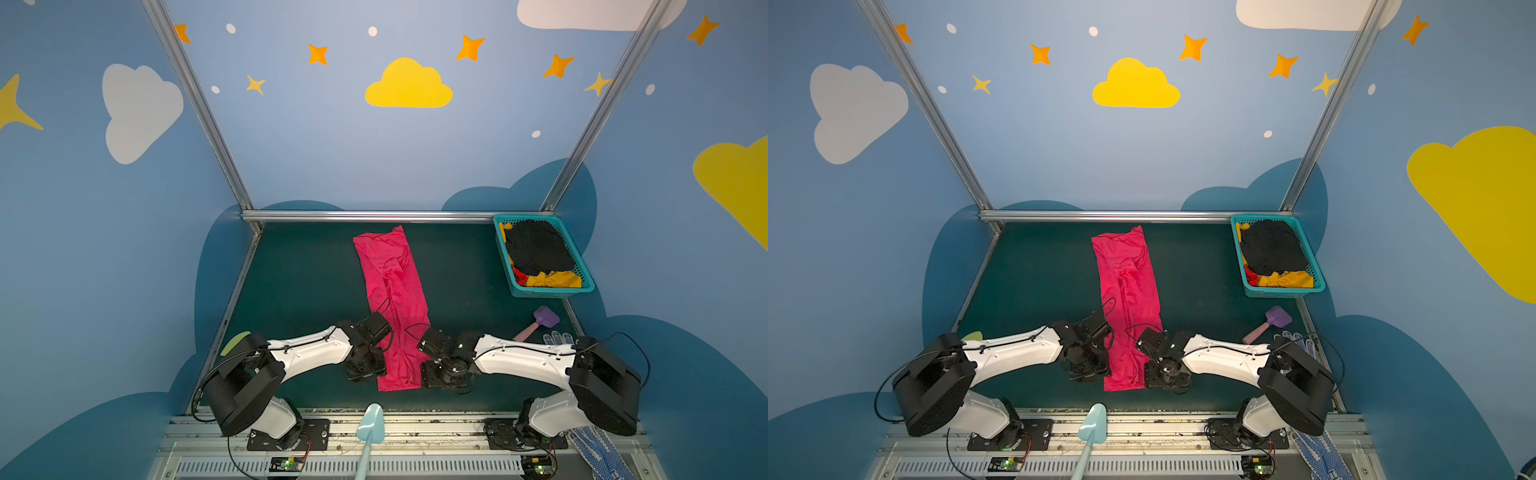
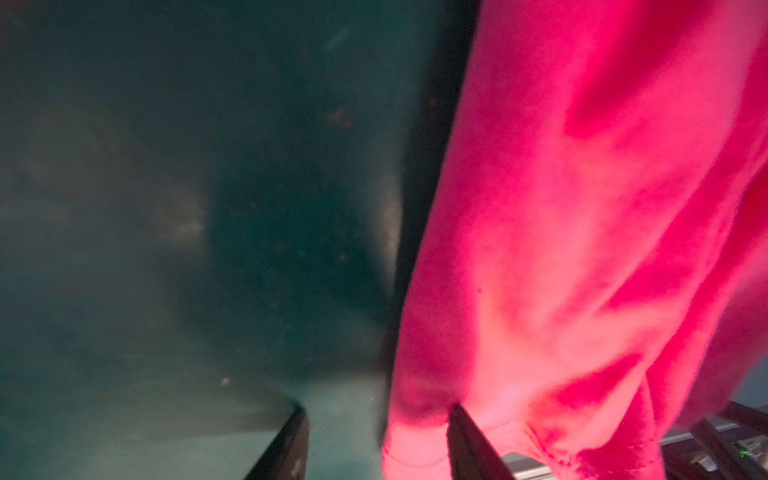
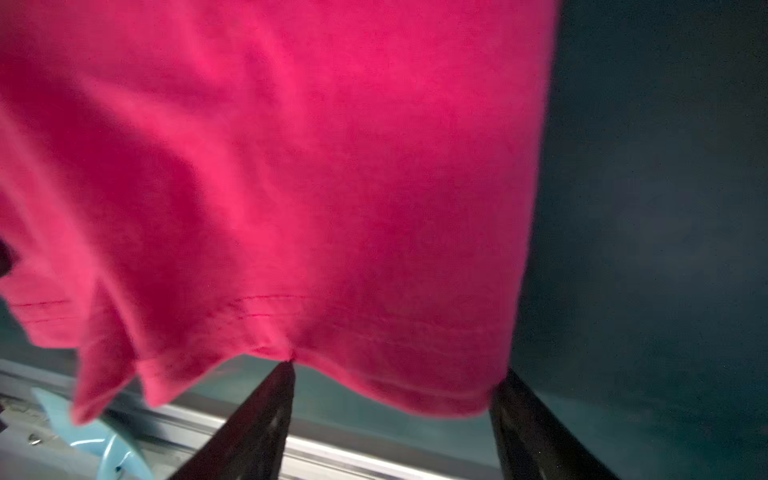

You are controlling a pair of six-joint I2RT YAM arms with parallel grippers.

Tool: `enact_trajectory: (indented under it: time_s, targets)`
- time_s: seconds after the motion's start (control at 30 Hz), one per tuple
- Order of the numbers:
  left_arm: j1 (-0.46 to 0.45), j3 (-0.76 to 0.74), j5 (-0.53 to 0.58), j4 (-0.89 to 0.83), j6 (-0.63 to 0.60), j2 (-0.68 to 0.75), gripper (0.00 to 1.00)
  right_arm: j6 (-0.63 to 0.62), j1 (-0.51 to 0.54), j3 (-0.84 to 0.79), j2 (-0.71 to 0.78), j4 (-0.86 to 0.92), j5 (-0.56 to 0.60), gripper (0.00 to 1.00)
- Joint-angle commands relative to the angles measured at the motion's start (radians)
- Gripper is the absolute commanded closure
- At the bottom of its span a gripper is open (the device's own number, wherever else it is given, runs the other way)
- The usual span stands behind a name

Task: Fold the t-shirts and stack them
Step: 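Grasp the near end of the pink strip with both grippers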

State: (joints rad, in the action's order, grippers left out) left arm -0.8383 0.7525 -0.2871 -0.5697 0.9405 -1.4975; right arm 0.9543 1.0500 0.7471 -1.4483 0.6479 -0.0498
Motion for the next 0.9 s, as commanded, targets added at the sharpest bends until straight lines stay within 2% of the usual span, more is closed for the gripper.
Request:
enact_trajectory:
  time_s: [0.0, 0.23, 0.5, 0.67, 0.8, 0.87]
  targets:
    - [-0.032, -0.055, -0.089, 0.076, 0.026, -0.073, 0.53, 0.02, -0.037, -0.034, 0.063, 0.093, 0.059, 0.23]
    - [-0.037, -0.082, -0.113, 0.097, 0.047, -0.084, 0.71, 0.015, -0.13, -0.117, 0.182, 0.012, 0.021, 0.23]
    - [-0.037, -0.097, -0.085, 0.073, 0.06, -0.041, 0.84, 0.011, -0.148, -0.162, 0.17, -0.126, -0.088, 0.32]
    - [-0.036, -0.108, -0.069, 0.07, 0.069, -0.018, 0.95, 0.008, -0.148, -0.164, 0.108, -0.201, -0.149, 0.48]
    - [-0.036, -0.112, -0.051, 0.055, 0.071, 0.004, 0.95, 0.019, -0.147, -0.175, 0.089, -0.225, -0.162, 0.63]
    - [-0.035, -0.111, -0.04, 0.043, 0.072, 0.019, 0.95, 0.027, -0.144, -0.184, 0.09, -0.233, -0.169, 0.75]
